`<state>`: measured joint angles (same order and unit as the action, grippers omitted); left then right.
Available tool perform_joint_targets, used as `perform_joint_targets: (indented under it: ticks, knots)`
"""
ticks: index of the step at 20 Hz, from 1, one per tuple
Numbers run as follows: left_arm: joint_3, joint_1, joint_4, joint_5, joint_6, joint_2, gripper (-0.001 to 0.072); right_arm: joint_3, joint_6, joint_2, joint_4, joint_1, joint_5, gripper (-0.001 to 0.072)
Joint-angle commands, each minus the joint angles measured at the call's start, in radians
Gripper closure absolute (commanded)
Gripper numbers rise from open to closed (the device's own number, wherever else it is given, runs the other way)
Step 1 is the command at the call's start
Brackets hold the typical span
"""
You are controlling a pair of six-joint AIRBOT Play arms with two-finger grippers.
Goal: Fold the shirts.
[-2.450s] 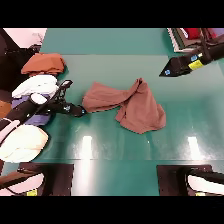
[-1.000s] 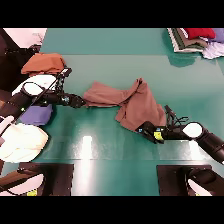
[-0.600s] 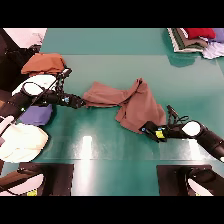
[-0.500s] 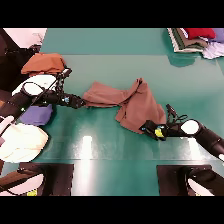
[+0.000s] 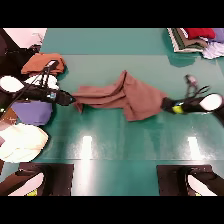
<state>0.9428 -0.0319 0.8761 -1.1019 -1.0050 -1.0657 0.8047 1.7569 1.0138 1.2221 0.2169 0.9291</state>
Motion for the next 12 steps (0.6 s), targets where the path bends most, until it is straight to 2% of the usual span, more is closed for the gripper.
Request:
perform_joint_targets:
  ticks: [1,5,6,8,9,12]
  knots:
    - [-0.002,0.012,-0.002,-0.192,-0.012,0.054,0.0681,0.138,-0.091,-0.025,0.130,-0.210,0.096,0.0701]
    - [-0.039,-0.080,-0.003,-0.138,-0.014,0.045,0.0680,0.243,-0.156,0.053,0.130,-0.302,0.057,0.0698]
    - [-0.039,-0.087,-0.006,-0.118,-0.018,0.045,0.0680,0.278,-0.163,0.095,0.131,-0.304,0.057,0.0654]
    - [-0.038,-0.087,-0.006,-0.071,-0.033,0.045,0.0680,0.351,-0.163,0.174,0.133,-0.310,0.051,0.0271]
    - [-0.038,-0.087,0.007,-0.051,-0.048,0.045,0.0680,0.397,-0.162,0.214,0.131,-0.323,0.070,0.0214]
    - [-0.038,-0.087,0.019,-0.052,-0.063,0.045,0.0680,0.477,-0.234,0.272,0.131,-0.373,0.246,0.0214]
